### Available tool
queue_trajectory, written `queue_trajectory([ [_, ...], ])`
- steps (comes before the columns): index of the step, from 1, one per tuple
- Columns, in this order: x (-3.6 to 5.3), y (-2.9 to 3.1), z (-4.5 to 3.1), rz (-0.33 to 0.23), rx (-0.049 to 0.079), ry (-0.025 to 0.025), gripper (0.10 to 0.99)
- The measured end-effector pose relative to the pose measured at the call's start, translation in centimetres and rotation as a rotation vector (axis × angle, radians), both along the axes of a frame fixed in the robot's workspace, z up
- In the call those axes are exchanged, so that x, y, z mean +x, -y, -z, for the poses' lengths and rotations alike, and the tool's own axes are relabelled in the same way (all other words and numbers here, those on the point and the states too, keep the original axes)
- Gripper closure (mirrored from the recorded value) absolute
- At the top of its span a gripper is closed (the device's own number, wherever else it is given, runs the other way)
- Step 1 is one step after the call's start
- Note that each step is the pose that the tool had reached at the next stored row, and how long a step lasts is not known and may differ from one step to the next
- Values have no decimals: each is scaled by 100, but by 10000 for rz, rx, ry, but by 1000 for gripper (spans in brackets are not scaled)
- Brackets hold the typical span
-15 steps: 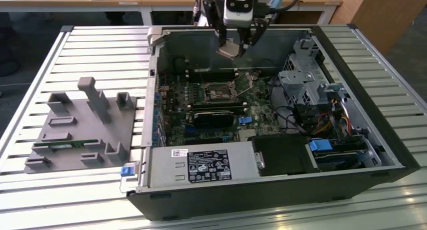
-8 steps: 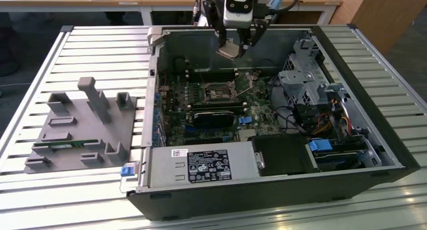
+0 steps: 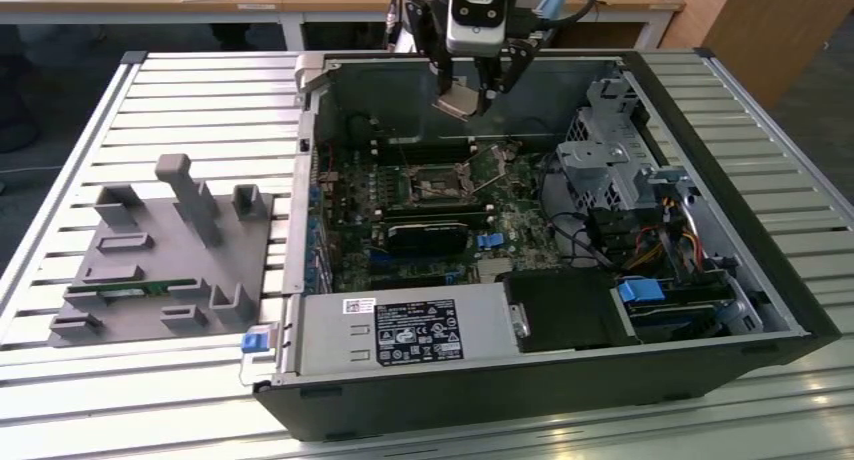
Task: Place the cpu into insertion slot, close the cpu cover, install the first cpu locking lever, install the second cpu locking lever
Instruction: 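Place the cpu into insertion slot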
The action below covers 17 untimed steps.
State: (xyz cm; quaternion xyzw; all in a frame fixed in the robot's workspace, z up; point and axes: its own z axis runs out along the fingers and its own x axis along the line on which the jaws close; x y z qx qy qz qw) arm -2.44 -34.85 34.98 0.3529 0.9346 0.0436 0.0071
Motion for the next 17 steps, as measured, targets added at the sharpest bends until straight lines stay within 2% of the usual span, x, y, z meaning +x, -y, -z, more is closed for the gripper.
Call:
queue_trajectory([
  [17, 0, 0, 7, 707, 0, -1, 545],
])
